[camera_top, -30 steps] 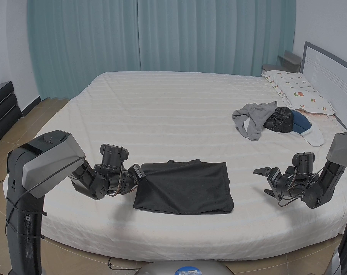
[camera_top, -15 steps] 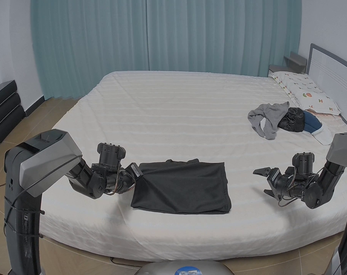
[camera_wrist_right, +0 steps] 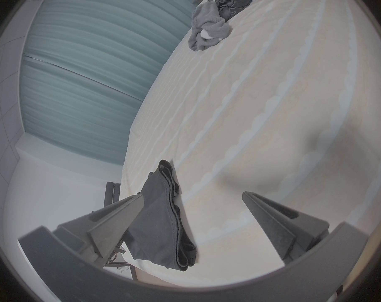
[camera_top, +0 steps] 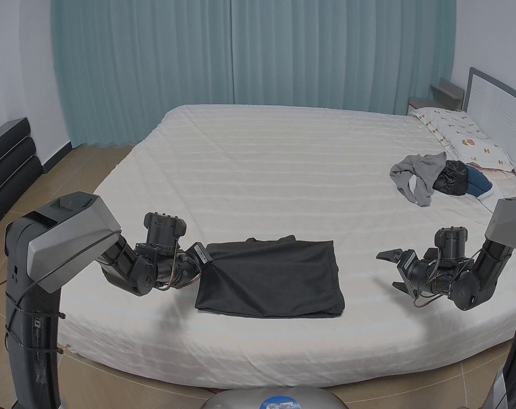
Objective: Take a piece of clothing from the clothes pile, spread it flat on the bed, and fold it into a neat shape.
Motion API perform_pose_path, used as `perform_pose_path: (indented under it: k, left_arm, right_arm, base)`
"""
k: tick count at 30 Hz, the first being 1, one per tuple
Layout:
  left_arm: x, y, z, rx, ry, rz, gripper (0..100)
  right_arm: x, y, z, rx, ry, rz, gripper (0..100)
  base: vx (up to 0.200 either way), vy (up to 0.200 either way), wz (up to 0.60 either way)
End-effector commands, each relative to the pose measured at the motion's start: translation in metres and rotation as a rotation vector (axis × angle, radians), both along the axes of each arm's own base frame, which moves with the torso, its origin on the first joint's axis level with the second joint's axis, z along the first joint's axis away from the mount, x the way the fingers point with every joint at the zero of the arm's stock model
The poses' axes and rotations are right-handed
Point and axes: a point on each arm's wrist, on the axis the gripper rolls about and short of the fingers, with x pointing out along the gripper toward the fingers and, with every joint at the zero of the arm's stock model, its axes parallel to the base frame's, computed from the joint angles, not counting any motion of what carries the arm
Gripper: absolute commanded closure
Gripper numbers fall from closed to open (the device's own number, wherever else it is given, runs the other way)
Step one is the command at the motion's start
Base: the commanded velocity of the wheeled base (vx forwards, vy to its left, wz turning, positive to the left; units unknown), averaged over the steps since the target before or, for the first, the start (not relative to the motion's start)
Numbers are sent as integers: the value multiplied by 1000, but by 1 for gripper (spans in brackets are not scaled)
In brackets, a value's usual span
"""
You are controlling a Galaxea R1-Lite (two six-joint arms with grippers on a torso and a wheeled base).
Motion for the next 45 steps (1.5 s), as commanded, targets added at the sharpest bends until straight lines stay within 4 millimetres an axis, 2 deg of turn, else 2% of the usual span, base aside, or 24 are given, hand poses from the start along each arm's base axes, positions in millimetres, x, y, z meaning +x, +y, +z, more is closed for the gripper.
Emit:
perform_pose_path:
  k: [1,19,20,33,39,42,45]
  left_arm:
    - [-1,0,2,-1,-1,-1,100]
    - [-13,-9,-5,10,33,-29,100]
    - [-13,-9,-5,9,33,-30,0]
    - [-12,-4,0,-25,41,10,0]
    - [-10,11,20,-80,19,82,0]
    - [-14,27,37,-86,-5,125,0]
    - [-28,40,56,-66,-46,172,0]
  right_arm:
    - [0,0,0,0,0,1,0]
    - [0,3,0,0,0,10,0]
    - [0,4,0,0,0,12,0]
    - [-2,6,-1,-2,6,20,0]
    - [0,7,-3,-20,-3,32,0]
    - [0,9,12,-50,-62,52,0]
    - [-5,10,32,-116,-138,74,0]
  base:
    - [0,0,0]
    - [0,0,0]
    - [0,0,0]
    - [0,0,0]
    - [0,0,0]
    - [0,0,0]
    - [0,0,0]
